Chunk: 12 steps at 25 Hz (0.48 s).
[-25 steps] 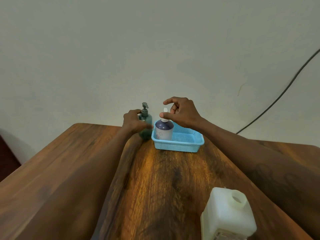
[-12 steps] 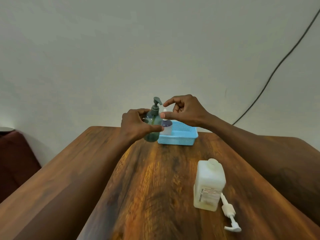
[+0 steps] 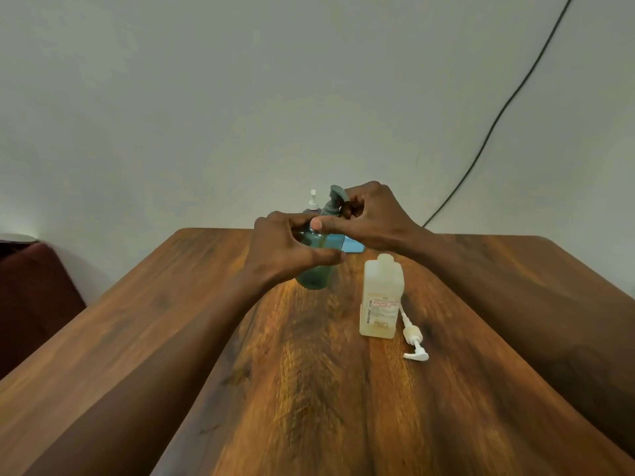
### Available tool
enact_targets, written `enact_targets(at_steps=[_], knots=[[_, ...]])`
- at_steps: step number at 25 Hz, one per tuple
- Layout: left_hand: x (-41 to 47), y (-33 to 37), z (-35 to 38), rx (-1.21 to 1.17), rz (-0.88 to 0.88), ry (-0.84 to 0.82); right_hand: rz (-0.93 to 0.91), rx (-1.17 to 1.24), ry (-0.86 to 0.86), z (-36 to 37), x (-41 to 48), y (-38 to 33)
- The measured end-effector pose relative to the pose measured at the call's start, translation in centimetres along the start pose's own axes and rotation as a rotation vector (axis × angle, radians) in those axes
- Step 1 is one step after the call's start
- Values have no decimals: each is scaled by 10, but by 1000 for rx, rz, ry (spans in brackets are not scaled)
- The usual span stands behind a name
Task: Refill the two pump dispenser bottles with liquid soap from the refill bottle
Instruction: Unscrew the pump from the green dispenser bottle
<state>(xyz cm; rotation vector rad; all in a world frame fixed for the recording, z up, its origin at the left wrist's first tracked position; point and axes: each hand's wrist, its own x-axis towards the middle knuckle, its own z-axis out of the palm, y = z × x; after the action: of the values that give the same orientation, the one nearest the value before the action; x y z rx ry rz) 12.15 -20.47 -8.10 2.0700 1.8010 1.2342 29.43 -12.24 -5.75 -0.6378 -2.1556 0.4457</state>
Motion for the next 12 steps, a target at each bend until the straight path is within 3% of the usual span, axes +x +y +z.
enact_targets(at_steps=[4,8,12], knots=[[-16,15,-16,-224,-53,-188,7,45,-28,-9,-13,-14],[-31,15,-22,-355,-127,-305,92,289,-343,-22,-22,-18],[-42,20,-19,-171,-49,-245,176,237,-225,-10,-29,-17]])
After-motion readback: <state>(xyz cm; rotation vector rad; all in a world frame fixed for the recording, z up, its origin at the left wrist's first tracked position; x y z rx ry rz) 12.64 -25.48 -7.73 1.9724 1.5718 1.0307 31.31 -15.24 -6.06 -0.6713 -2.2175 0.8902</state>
